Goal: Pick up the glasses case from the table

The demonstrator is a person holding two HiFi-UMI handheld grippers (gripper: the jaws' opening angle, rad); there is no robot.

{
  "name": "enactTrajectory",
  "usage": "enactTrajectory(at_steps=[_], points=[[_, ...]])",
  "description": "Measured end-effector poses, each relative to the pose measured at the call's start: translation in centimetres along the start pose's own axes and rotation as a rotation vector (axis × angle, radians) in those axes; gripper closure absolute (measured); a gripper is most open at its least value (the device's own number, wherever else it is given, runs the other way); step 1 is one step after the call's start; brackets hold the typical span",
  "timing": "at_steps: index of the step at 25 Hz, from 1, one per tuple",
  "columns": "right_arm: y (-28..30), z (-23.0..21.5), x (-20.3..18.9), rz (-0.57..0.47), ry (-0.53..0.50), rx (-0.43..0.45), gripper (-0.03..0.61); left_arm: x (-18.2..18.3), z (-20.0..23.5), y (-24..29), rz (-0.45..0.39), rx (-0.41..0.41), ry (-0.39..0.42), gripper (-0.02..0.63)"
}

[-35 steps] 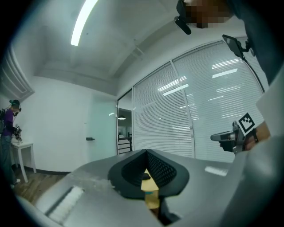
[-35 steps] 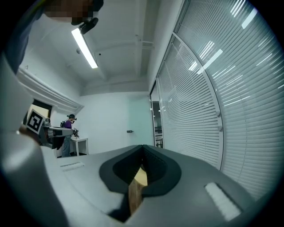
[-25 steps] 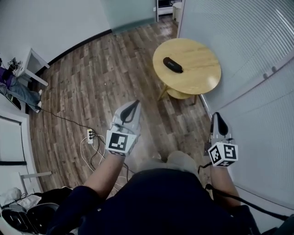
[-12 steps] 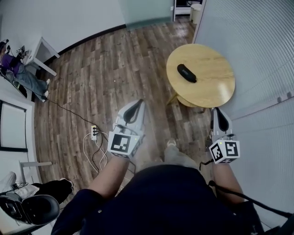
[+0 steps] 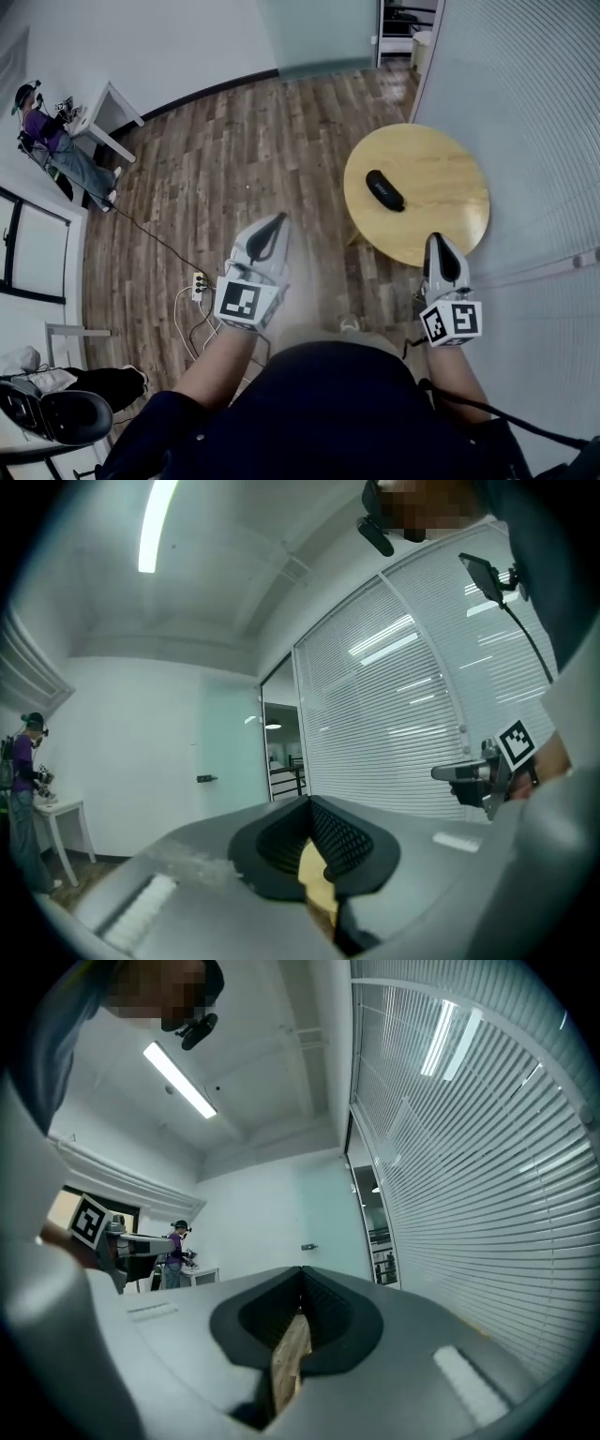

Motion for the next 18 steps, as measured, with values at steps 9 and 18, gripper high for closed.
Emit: enactTrajectory(at_steps=[9, 18], points=[[5.9, -4.9, -3.1, 0.082, 0.057, -0.047, 0.571, -0.2, 1.0, 7.4, 0.030, -0.017, -0.002, 0.611], [14.2, -7.4, -3.7, 0.131, 0.015, -0.084, 0.571, -1.9, 6.2, 17.4, 0.020, -0.117, 0.014, 0.611]])
Point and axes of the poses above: the fingertips, and each gripper's own axes: y forward along the fingers, z to its left, x out of its top, the point moved 6 cm from there along -y, backward along the fingers, and after that the axes turned 8 degrees about -y, right-handed, at the moved point
